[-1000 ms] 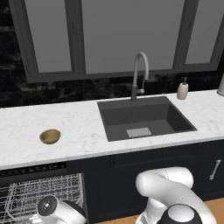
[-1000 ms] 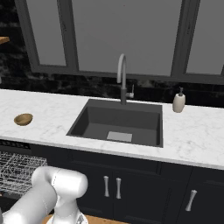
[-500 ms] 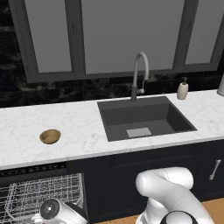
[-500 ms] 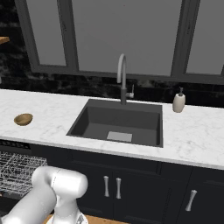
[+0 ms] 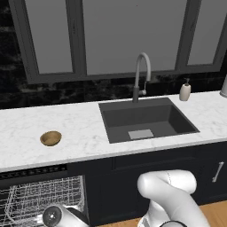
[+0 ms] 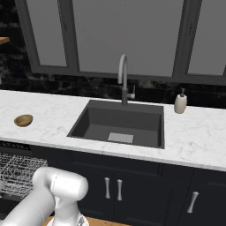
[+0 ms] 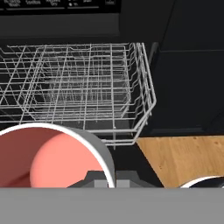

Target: Pick up the cup and bowl from the counter, place them in the dishwasher, and close the dishwasher door.

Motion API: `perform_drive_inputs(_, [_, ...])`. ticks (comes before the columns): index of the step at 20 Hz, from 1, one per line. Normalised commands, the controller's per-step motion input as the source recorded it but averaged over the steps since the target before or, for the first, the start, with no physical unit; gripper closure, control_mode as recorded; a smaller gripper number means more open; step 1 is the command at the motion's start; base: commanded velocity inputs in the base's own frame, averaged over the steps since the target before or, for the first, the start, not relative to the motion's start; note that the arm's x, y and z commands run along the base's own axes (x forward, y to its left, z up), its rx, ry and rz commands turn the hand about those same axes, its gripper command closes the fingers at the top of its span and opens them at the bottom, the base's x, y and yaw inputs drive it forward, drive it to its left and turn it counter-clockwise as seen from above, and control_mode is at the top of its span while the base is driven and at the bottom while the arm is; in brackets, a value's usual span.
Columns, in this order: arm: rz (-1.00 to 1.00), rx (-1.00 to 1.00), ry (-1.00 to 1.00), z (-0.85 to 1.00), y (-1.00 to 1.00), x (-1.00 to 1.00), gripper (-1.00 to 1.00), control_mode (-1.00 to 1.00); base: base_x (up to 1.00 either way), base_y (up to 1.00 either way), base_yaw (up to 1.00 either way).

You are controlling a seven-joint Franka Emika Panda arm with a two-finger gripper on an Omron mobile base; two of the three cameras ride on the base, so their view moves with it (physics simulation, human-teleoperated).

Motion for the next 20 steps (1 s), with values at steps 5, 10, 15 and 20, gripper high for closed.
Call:
perform_drive_inputs(5, [0.0,0.0,-0.11,-0.26,0.0,0.18,1.0,-1.0,0.0,0.0,0.0])
perform_drive_inputs(10, [0.0,0.0,-0.07,-0.2,0.0,0.09,1.0,-1.0,0.0,0.0,0.0])
perform_drive_inputs(15, [0.0,0.0,0.0,-0.13,0.0,0.0,1.0,-1.0,0.0,0.0,0.0])
perform_drive_inputs(20, [0.0,0.0,0.0,0.0,0.0,0.0,1.0,-1.0,0.0,0.0,0.0])
